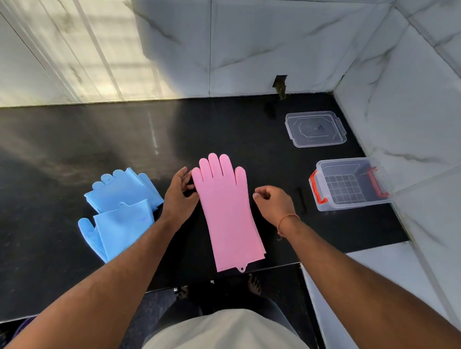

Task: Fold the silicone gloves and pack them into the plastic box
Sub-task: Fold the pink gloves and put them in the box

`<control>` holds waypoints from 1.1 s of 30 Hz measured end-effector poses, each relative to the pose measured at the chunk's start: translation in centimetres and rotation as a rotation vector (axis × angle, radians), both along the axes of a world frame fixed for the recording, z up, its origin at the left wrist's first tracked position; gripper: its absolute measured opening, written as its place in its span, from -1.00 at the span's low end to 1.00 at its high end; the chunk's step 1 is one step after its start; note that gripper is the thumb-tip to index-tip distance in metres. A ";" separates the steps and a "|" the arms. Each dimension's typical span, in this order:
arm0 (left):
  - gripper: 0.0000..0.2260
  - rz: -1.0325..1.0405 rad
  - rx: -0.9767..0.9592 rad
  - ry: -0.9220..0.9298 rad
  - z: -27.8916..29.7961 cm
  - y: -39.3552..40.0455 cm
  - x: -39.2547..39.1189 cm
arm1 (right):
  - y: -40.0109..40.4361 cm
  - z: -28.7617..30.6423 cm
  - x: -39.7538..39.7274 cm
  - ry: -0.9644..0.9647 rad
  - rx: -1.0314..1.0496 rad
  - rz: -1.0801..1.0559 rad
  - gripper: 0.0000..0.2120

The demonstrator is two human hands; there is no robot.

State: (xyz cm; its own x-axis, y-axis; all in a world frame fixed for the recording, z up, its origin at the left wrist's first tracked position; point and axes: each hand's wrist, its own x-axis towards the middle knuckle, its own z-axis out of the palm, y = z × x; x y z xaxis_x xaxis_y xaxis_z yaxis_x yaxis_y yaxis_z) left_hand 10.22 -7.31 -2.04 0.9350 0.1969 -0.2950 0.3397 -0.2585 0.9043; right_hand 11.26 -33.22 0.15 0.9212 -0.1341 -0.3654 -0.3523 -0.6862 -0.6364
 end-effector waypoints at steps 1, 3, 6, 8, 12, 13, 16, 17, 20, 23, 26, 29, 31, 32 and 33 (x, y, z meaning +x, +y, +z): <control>-0.26 -0.002 0.008 0.000 0.0 0.0 0.0 | 0.3 -0.2 0.8 0.023 -0.002 -0.013 -0.74; -0.27 -0.010 0.020 0.000 -0.1 -0.1 0.0 | 0.9 -0.6 2.0 0.051 -0.003 -0.016 -0.74; -0.29 -0.013 0.039 0.000 -0.2 -0.1 0.1 | 1.6 -1.0 3.1 0.044 0.010 -0.013 -0.78; -0.30 -0.011 0.040 -0.003 -0.4 0.0 0.1 | 2.0 -1.2 3.6 0.030 0.017 -0.013 -0.81; -0.34 -0.005 0.047 -0.007 -0.6 0.0 0.2 | 2.4 -1.1 4.1 -0.002 0.021 -0.005 -0.92; -0.35 -0.005 0.049 -0.007 -0.7 -0.1 0.2 | 2.4 -1.1 4.1 -0.016 0.016 -0.004 -0.92; -0.38 -0.002 0.042 -0.003 -0.6 -0.2 0.3 | 2.6 -0.9 4.3 -0.046 0.015 -0.021 -0.93; -0.38 -0.002 0.039 -0.002 -0.6 -0.2 0.3 | 2.7 -0.8 4.4 -0.047 0.016 -0.028 -0.94; -0.38 0.001 0.037 -0.004 -0.5 -0.2 0.2 | 2.7 -0.6 4.8 -0.036 0.014 -0.038 -0.94; -0.39 0.012 0.034 -0.001 -0.3 -0.3 0.3 | 2.7 -0.6 5.2 -0.014 0.008 -0.045 -0.93; -0.41 0.019 0.034 -0.002 -0.4 -0.4 0.4 | 2.8 -0.7 5.3 0.033 -0.013 -0.045 -0.92; -0.46 0.028 0.054 -0.004 -0.5 -0.5 0.5 | 2.9 -0.8 5.1 0.100 -0.027 -0.049 -0.89; -0.54 0.037 0.091 -0.005 -0.5 -0.5 0.5 | 2.8 -0.9 5.0 0.126 -0.017 -0.045 -0.88; -0.58 0.043 0.108 -0.004 -0.5 -0.6 0.5 | 2.7 -0.9 4.8 0.131 -0.006 -0.046 -0.89; -0.62 0.050 0.122 -0.005 -0.5 -0.7 0.5 | 2.6 -1.0 4.7 0.132 0.011 -0.052 -0.89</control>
